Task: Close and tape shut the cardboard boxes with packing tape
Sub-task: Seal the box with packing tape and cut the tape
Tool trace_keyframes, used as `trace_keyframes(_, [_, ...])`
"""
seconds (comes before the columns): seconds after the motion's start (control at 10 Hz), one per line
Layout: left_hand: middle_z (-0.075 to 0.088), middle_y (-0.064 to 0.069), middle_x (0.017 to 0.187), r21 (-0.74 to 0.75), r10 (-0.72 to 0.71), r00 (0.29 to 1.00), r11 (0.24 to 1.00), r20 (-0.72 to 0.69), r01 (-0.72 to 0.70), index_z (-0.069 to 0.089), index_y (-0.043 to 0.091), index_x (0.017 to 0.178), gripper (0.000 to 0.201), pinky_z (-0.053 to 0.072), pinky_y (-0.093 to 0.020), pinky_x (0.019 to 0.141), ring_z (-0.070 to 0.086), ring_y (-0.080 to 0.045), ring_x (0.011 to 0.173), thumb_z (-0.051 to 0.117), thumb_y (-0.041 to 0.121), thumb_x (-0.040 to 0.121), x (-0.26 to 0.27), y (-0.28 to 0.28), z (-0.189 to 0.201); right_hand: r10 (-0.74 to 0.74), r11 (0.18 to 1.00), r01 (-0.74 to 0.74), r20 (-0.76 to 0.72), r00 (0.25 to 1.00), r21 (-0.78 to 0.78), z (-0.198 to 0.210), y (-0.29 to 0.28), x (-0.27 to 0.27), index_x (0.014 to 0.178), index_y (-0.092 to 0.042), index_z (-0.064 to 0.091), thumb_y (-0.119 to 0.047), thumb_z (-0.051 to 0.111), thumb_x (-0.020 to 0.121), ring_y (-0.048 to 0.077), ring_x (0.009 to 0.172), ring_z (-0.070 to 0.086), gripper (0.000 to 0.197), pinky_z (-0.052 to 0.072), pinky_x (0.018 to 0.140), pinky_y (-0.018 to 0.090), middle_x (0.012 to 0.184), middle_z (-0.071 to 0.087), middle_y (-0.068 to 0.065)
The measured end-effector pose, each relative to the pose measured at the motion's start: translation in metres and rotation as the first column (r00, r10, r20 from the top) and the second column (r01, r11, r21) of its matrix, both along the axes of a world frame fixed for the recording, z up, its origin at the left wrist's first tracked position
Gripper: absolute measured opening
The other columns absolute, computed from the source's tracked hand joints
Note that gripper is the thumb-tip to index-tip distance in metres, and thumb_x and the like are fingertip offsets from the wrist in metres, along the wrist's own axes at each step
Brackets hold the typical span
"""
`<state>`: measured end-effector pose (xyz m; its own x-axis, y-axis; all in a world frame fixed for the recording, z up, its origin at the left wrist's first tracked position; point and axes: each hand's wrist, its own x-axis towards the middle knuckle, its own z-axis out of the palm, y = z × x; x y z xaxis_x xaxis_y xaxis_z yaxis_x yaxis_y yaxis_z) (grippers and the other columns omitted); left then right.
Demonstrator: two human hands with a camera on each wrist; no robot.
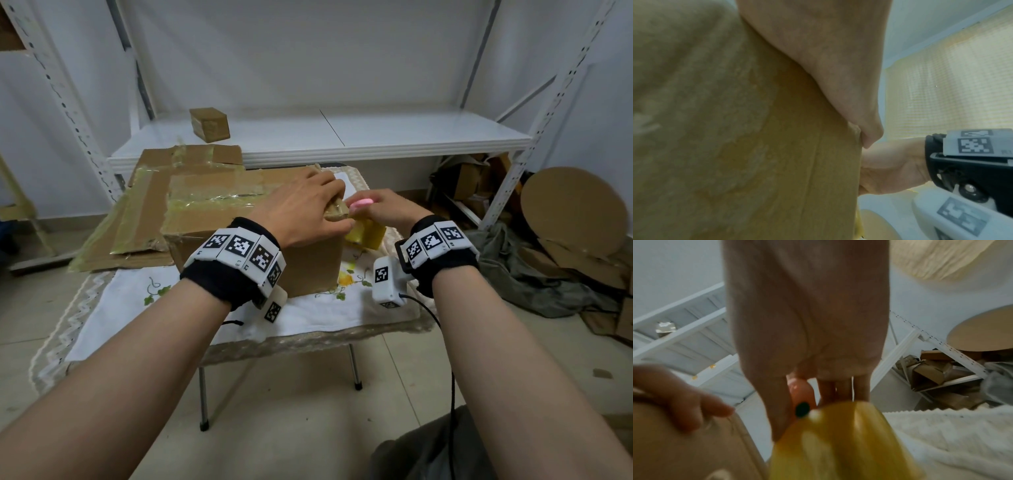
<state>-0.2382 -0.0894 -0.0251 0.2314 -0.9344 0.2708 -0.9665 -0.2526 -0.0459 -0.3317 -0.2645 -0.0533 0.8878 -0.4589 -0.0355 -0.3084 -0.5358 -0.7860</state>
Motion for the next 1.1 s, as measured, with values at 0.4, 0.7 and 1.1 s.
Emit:
trace_keyframes(0.4, [0.055, 0.002, 0.131, -0.004, 0.012, 1.0, 1.0, -0.028, -0.012, 0.054, 0.024, 0.124, 0.057, 0.04, -0.035, 0.094, 0.046, -0.018, 0.12, 0.049, 0.069, 0.088, -0.001, 0.002, 0.001, -0.228, 0.971, 0.231, -0.058, 0.972, 0.052, -0.005, -0.012, -0.016, 0.111, -0.012, 0.074, -0.01, 0.053, 0.102, 0.012, 0.071, 0.057, 0.022, 0.05, 0.064, 0.021, 0.087, 0.064, 0.002])
trace_keyframes(0.7, [0.054, 0.002, 0.133, -0.02, 0.011, 0.999, 1.0, -0.037, -0.012, 0.054, 0.025, 0.125, 0.057, 0.037, -0.031, 0.092, 0.046, -0.018, 0.122, 0.049, 0.068, 0.089, 0.0, 0.001, 0.001, -0.433, 0.901, 0.42, -0.304, 0.849, -0.111, -0.024, -0.031, -0.019, 0.087, 0.003, 0.067, 0.012, 0.057, 0.079, 0.032, 0.087, 0.074, 0.015, 0.061, 0.077, 0.039, 0.094, 0.075, 0.022])
trace_keyframes(1.1, [0.057, 0.001, 0.128, -0.037, 0.009, 0.999, 0.999, -0.046, -0.011, 0.056, 0.023, 0.121, 0.058, 0.043, -0.036, 0.094, 0.049, -0.018, 0.117, 0.052, 0.068, 0.086, 0.0, 0.0, 0.001, -0.407, 0.911, 0.341, -0.37, 0.835, -0.232, -0.016, -0.019, -0.023, 0.117, 0.001, 0.068, -0.018, 0.072, 0.09, 0.032, 0.109, 0.066, 0.033, 0.055, 0.086, 0.037, 0.118, 0.069, 0.016])
